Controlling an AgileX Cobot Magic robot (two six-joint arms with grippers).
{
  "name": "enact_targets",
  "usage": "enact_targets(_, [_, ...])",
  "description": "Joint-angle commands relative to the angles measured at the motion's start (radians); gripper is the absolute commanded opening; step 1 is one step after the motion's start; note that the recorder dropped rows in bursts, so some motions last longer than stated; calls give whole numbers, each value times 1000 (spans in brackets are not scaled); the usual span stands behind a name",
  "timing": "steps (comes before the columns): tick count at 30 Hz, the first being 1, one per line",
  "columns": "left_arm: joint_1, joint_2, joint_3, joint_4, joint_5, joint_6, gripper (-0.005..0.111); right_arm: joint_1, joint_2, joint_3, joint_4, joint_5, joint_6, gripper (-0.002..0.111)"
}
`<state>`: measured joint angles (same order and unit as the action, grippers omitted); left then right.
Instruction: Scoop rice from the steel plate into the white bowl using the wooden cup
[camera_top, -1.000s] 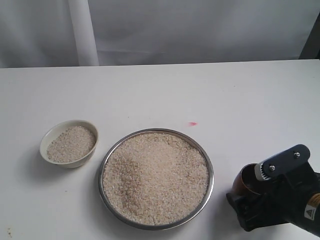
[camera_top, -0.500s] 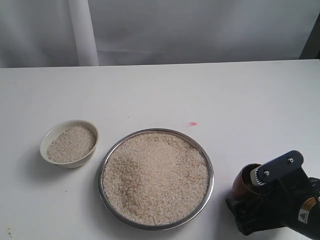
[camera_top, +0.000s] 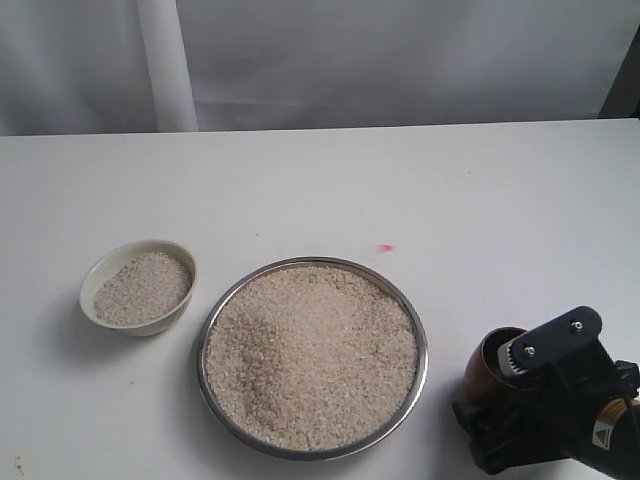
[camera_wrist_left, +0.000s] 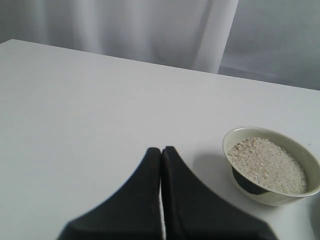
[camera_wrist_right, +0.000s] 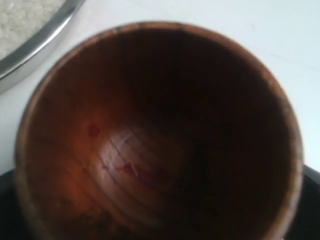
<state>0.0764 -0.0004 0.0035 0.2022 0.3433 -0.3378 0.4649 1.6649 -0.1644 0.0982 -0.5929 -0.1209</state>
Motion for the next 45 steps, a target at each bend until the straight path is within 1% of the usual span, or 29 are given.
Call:
enact_targets(1, [-6,0,-4,-6,-6,-2,0,2,18,-1,-4,-8,-5,92])
enact_targets(7, [-6,0,-4,-6,-6,-2,0,2,18,-21,-4,8,-5,85])
enact_targets(11, [-6,0,-4,-6,-6,-2,0,2,18,-24,-4,0,-5,83])
enact_targets(32, [-6,0,-4,-6,-6,-2,0,2,18,-24,-8,-123,-5,83])
enact_targets(45, [-6,0,-4,-6,-6,-2,0,2,18,-24,-8,-133,-5,83])
